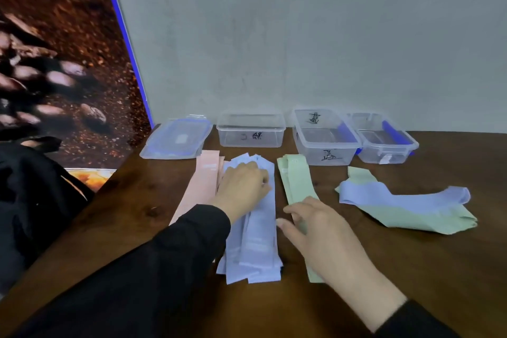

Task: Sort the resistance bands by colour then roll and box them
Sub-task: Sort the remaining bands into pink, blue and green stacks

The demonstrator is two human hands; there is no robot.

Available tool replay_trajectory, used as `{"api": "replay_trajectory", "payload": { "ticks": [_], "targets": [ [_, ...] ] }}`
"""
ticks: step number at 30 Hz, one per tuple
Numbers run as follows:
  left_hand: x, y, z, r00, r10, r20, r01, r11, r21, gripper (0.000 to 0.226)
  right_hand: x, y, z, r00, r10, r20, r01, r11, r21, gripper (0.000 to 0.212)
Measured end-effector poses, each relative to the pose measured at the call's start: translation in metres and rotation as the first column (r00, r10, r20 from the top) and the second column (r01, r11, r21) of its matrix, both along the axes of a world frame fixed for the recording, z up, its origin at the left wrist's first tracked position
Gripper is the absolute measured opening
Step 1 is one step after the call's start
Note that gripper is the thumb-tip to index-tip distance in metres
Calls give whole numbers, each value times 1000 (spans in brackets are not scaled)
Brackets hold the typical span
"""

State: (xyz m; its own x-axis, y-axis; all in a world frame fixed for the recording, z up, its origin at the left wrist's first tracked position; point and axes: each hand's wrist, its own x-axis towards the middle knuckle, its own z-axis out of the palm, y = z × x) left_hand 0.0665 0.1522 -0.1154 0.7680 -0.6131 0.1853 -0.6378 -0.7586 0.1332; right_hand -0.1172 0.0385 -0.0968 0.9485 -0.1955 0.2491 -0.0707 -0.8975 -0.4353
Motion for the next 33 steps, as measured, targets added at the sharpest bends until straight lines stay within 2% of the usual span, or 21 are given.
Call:
{"api": "replay_trajectory", "payload": {
  "ticks": [3, 5, 6, 8, 10, 14, 16, 19, 21, 23, 24, 27, 31, 33],
  "targets": [
    [-3, -2, 9, 998, 21, 63, -15, 995, -95, 31, 8, -52, -5, 986, -141, 90, 141, 990, 9, 25],
    [-10, -8, 19, 998, 6, 68, 5, 986, -167, 33, 13, -87, -11, 968, -224, 111, 227, 974, -13, 29],
    [-15, -12, 24, 998, -11, 54, 21, 980, -196, 32, 15, -101, -14, 963, -257, 76, 261, 965, -35, 35],
    [-23, -25, 31, 998, -60, 30, 66, 971, -231, 31, 18, -119, -17, 942, -323, -90, 306, 938, -160, 49],
    [-32, -37, 37, 993, -119, 22, 121, 961, -249, 31, 21, -127, -21, 913, -360, -193, 299, 910, -286, 53],
    [-48, -56, 46, 980, -194, 40, 198, 950, -241, 31, 23, -131, -27, 924, -377, -65, 320, 855, -408, 29],
    [-54, -62, 48, 974, -223, 34, 224, 939, -261, 28, 22, -133, -30, 923, -384, -21, 339, 839, -425, 26],
    [-60, -69, 48, 959, -284, 23, 279, 922, -268, 27, 18, -134, -21, 918, -395, 29, 389, 888, -245, 25],
    [-65, -74, 49, 943, -333, 10, 325, 914, -243, 36, 10, -131, -9, 909, -399, 118, 395, 917, 51, 19],
    [-72, -80, 51, 921, -390, 19, 383, 893, -235, 51, -2, -126, 6, 895, -419, 156, 353, 876, 328, 17],
    [-76, -84, 52, 908, -417, 42, 414, 876, -247, 56, -8, -123, 13, 897, -412, 159, 320, 855, 408, 15],
    [-88, -100, 59, 880, -459, 123, 474, 827, -302, 55, -23, -122, 27, 914, -362, 183, 221, 824, 522, 21],
    [-98, -116, 73, 851, -499, 162, 524, 788, -325, 17, -38, -125, 42, 916, -336, 219, 143, 785, 603, 26],
    [-102, -120, 78, 846, -501, 182, 531, 769, -356, 17, -46, -126, 47, 902, -330, 277, 83, 765, 639, 26]
  ]
}}
